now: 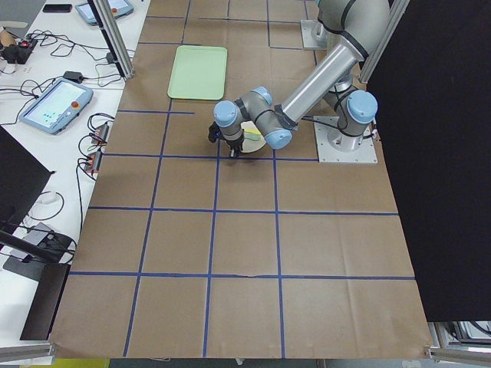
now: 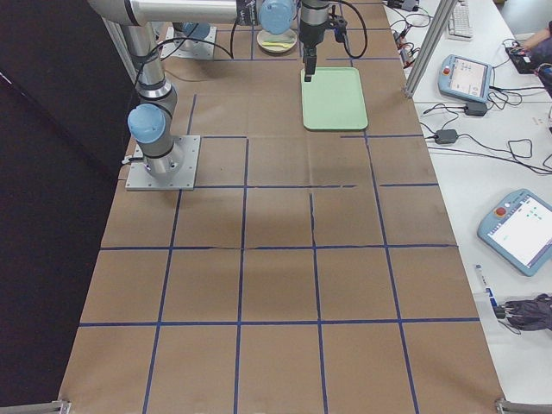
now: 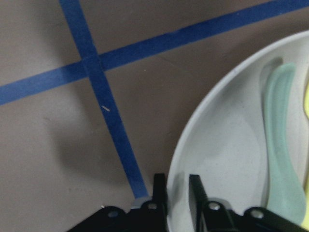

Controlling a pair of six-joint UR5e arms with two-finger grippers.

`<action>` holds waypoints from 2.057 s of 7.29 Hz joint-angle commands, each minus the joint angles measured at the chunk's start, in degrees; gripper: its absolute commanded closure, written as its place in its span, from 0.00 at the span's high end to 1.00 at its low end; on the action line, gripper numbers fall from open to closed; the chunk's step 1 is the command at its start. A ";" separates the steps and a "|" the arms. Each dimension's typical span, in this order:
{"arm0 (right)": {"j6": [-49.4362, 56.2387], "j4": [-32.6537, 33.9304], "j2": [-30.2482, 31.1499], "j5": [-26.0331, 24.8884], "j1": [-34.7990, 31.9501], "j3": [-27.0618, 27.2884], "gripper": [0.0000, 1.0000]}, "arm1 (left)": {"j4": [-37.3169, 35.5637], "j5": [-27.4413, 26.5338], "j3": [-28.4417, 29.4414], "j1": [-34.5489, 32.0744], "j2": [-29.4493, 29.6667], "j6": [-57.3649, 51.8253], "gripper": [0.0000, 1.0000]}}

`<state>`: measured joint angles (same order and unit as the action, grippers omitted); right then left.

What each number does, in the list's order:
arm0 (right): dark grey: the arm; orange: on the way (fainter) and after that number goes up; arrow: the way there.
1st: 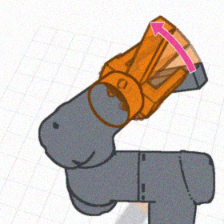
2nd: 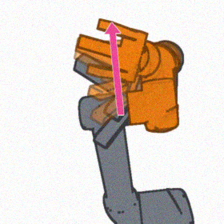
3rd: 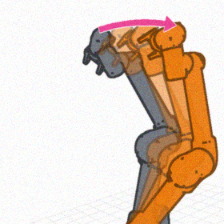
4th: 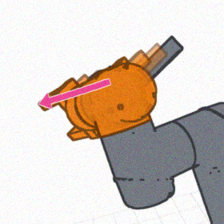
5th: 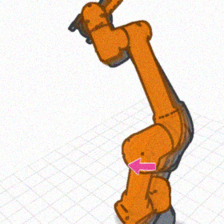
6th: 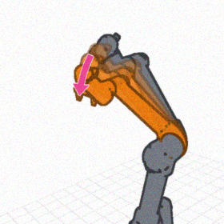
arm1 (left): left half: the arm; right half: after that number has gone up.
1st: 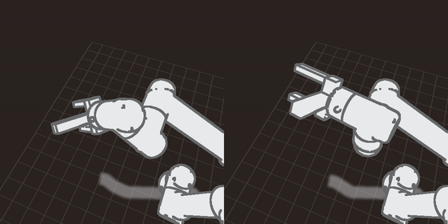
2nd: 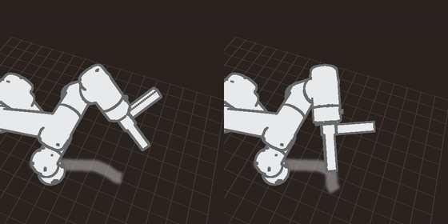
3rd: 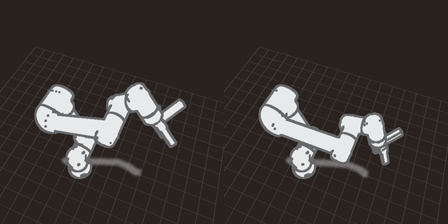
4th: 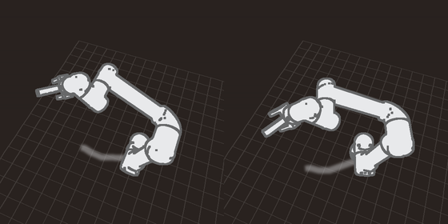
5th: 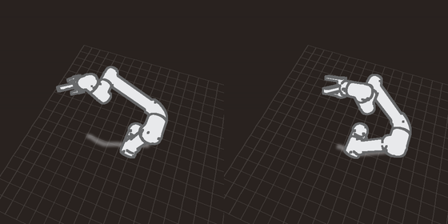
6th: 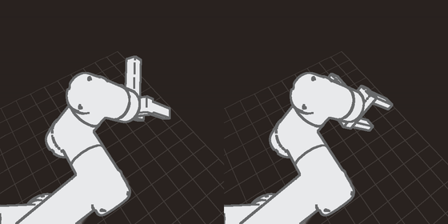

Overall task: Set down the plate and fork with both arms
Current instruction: 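Lower the left gripper and grasp the white plate's rim, then carry the plate with the left gripper onto the green tray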

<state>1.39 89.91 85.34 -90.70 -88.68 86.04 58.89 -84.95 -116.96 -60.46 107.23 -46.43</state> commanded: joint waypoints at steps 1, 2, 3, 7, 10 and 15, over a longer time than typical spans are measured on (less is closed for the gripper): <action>0.02 0.00 0.00 0.00 0.00 0.00 1.00 | 0.00 0.39 0.15 1.82 0.00 0.11 0.12; 0.02 0.00 0.00 0.00 0.00 0.00 1.00 | 0.09 0.40 0.15 3.05 0.00 0.02 0.10; -0.07 0.00 0.00 0.00 0.00 0.00 1.00 | 0.26 0.40 0.24 3.06 -0.17 0.11 0.09; 0.02 0.00 0.00 0.00 0.00 0.00 1.00 | 5.00 6.36 0.24 2.54 -5.43 4.75 0.00; 0.02 0.00 0.00 0.00 0.00 0.00 1.00 | 7.56 11.21 0.24 -0.78 -7.55 12.39 0.00; 0.02 0.00 0.00 0.00 0.00 0.00 1.00 | 7.38 15.14 15.92 -19.23 1.72 32.16 0.00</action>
<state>1.41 89.91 85.31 -90.70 -88.65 86.05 66.19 -71.72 -106.60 -75.76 104.84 -18.49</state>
